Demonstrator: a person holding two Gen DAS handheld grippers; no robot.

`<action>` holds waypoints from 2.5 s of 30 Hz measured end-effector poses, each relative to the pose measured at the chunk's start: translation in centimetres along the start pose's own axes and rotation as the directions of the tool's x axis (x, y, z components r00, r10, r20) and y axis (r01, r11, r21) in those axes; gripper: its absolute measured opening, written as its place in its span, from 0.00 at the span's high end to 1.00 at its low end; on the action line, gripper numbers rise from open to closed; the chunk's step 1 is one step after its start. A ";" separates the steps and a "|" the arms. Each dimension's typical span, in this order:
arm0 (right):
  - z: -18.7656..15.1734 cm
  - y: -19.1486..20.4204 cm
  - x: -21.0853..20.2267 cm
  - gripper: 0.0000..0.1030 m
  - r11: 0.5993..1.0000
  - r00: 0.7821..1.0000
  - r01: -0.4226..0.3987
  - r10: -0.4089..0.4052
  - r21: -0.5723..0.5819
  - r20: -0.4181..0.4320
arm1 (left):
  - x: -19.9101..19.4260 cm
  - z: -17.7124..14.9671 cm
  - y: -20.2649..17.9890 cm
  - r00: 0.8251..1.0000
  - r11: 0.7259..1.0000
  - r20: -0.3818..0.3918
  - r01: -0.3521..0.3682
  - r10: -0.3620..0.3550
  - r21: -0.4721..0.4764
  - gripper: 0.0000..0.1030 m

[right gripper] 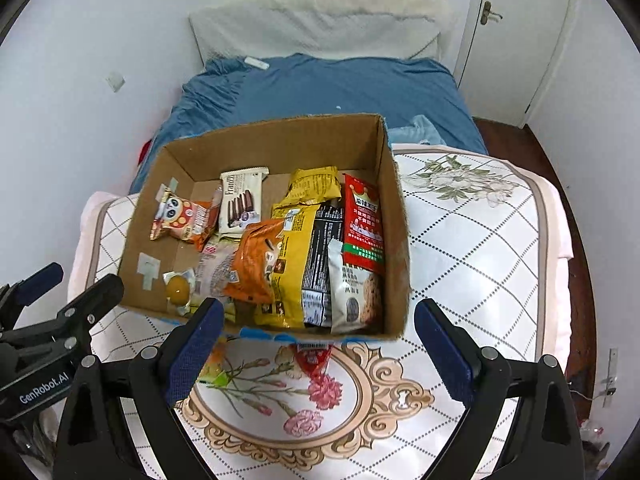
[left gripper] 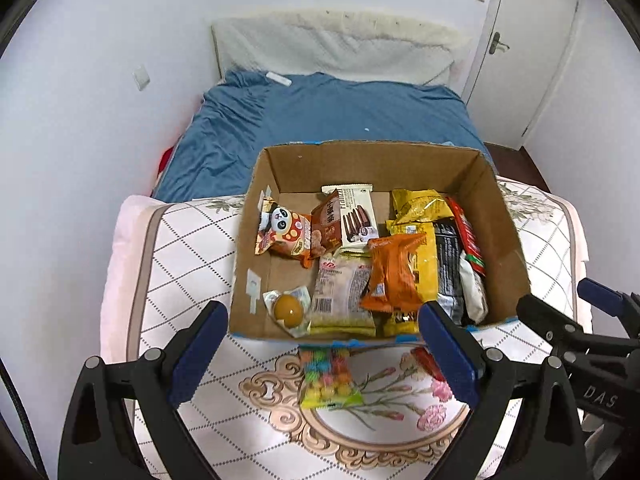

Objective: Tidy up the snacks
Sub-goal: 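Move both open grippers back toward the candy bag on the bed, then grasp the gumball candy bag with the left gripper while the right grasps the red packet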

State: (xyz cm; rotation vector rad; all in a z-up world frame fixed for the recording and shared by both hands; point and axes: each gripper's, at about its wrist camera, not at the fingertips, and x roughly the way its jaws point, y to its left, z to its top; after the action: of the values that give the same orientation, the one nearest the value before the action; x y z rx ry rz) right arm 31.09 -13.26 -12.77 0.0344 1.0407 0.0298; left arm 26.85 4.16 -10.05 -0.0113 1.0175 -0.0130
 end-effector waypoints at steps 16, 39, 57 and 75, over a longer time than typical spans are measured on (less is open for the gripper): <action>-5.9 -0.8 -9.3 0.05 0.999 0.988 -0.031 0.026 0.029 0.151 | -9.1 -4.5 -0.3 0.986 1.000 0.164 -0.002 0.001 0.002 0.05; -9.5 -3.6 11.3 0.05 0.970 0.971 -0.075 0.125 0.231 -0.206 | 8.9 -7.6 3.4 0.966 0.992 -0.257 0.003 -0.035 -0.126 0.05; -9.3 -2.6 19.0 0.38 0.956 0.962 -0.083 0.150 0.282 -0.228 | 19.4 -8.7 -0.3 0.895 0.993 -0.435 0.058 -0.098 -0.103 0.07; -12.1 -0.8 15.5 0.58 0.957 0.946 -0.154 0.215 0.244 -0.242 | 15.3 -13.5 -1.4 0.891 0.997 -0.448 0.069 -0.079 -0.039 0.48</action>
State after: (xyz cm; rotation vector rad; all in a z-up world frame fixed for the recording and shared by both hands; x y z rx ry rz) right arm 28.48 -13.26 -32.34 0.3412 1.3048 0.0913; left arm 23.37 2.46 -30.14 -0.0701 1.4827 -0.0772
